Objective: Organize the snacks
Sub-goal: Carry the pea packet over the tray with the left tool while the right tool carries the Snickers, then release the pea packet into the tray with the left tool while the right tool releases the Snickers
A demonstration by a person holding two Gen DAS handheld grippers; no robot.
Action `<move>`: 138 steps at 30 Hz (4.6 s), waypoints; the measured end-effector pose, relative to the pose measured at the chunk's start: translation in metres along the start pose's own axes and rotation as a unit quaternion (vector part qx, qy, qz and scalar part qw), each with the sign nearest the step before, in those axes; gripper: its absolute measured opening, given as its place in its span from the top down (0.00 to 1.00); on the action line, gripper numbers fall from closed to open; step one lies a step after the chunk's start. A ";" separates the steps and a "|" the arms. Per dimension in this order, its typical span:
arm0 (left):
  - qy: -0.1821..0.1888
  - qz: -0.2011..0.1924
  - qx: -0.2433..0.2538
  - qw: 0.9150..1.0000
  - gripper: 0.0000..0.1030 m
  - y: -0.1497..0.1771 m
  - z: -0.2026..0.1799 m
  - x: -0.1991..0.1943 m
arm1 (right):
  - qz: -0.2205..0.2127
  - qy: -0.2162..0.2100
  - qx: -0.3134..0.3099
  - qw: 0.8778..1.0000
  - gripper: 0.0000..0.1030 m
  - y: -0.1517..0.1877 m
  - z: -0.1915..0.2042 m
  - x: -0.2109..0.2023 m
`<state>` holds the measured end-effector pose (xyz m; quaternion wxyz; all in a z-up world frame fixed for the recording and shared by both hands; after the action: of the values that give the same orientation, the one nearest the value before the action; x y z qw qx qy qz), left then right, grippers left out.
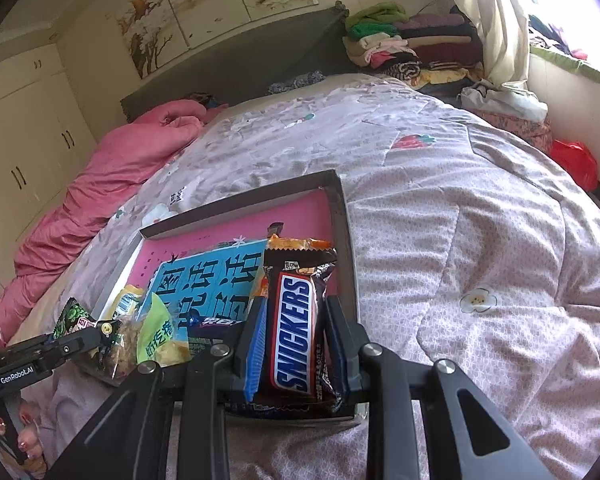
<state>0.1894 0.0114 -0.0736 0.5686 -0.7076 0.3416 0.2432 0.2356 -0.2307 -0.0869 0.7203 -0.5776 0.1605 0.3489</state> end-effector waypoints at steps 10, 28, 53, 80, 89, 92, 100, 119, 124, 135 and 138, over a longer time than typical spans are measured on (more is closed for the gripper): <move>-0.002 -0.001 0.000 1.000 0.67 0.000 0.000 0.002 | 0.001 0.001 0.001 1.000 0.72 0.001 0.001 0.001; -0.002 0.000 -0.001 1.000 0.67 0.000 0.000 0.002 | 0.003 -0.035 -0.008 0.999 0.71 0.002 0.018 0.006; -0.002 0.001 -0.001 1.000 0.67 -0.001 0.000 0.003 | 0.007 0.001 0.006 1.000 0.71 0.002 0.002 0.017; -0.005 0.000 -0.015 1.000 0.55 -0.006 0.010 0.008 | 0.009 -0.019 0.012 1.000 0.71 0.008 0.008 0.006; -0.009 -0.001 -0.013 1.000 0.42 -0.006 0.009 0.004 | 0.003 -0.018 0.017 1.000 0.71 0.006 0.007 0.002; -0.014 -0.001 -0.012 1.000 0.37 -0.007 0.009 0.003 | 0.003 -0.018 0.017 1.000 0.71 0.005 0.006 0.002; -0.015 -0.002 -0.013 1.000 0.36 -0.007 0.010 -0.001 | 0.000 -0.018 0.020 1.000 0.70 0.003 0.005 0.000; -0.018 -0.041 -0.022 0.999 0.26 -0.022 0.013 -0.028 | -0.032 -0.005 0.015 0.999 0.55 -0.003 0.003 -0.021; -0.014 -0.049 -0.022 0.998 0.25 -0.024 0.011 -0.036 | -0.047 -0.006 0.002 0.999 0.46 -0.005 0.009 -0.031; -0.016 -0.046 -0.011 0.999 0.24 -0.013 0.000 -0.052 | -0.056 -0.012 -0.024 0.998 0.30 0.001 0.031 -0.053; -0.022 -0.040 -0.005 0.999 0.24 -0.006 -0.003 -0.055 | -0.059 -0.011 -0.026 0.998 0.26 0.003 0.034 -0.058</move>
<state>0.1586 0.0210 -0.0287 0.5821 -0.7180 0.2991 0.2370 0.1863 -0.2162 -0.0428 0.7260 -0.6007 0.1094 0.3165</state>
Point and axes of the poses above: each gripper's, at about its wrist camera, not at the fingertips, and x roughly the way its jaws point, z to its left, y to its underside, the point moved 7 cm from there along x, roughly the way its jaws point, and after that the axes turned 2 degrees about -z, right-handed, at the moved point
